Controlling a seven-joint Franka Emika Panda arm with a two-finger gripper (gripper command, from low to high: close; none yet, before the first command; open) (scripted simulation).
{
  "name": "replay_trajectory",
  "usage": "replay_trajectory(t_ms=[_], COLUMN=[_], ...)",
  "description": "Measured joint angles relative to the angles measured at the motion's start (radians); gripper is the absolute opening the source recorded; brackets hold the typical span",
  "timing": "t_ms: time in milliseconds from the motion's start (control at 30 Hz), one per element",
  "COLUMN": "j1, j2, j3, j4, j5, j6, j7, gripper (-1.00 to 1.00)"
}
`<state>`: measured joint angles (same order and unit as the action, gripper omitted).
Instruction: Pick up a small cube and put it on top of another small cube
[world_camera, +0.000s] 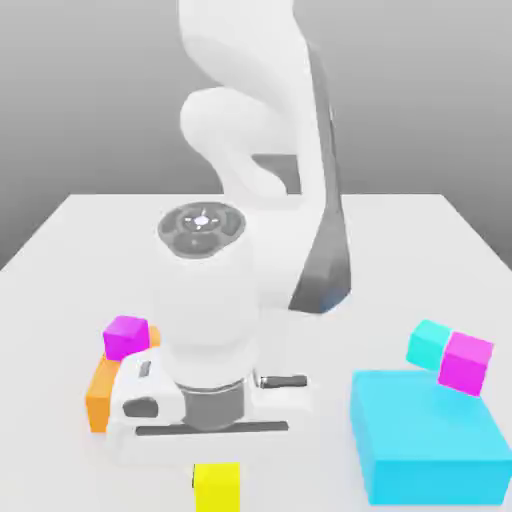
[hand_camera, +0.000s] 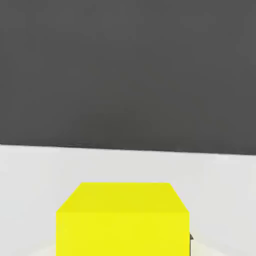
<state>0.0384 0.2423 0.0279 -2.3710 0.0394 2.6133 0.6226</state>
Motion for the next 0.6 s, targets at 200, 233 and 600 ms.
replay_trajectory(t_ms=[200,233,600], j1=[0.211,0.257,0.347], j2=[-0.218,-0.256,-0.235], j3=[0.163,0.18,0.236], j4=[-0.092,-0.108,-0.197], j5=[0.012,0.015,-0.041], j6=[-0.124,-0.145,-0.039], j7=[-0.037,-0.044,-0.019], gripper=[-1.0,-1.0,1.0])
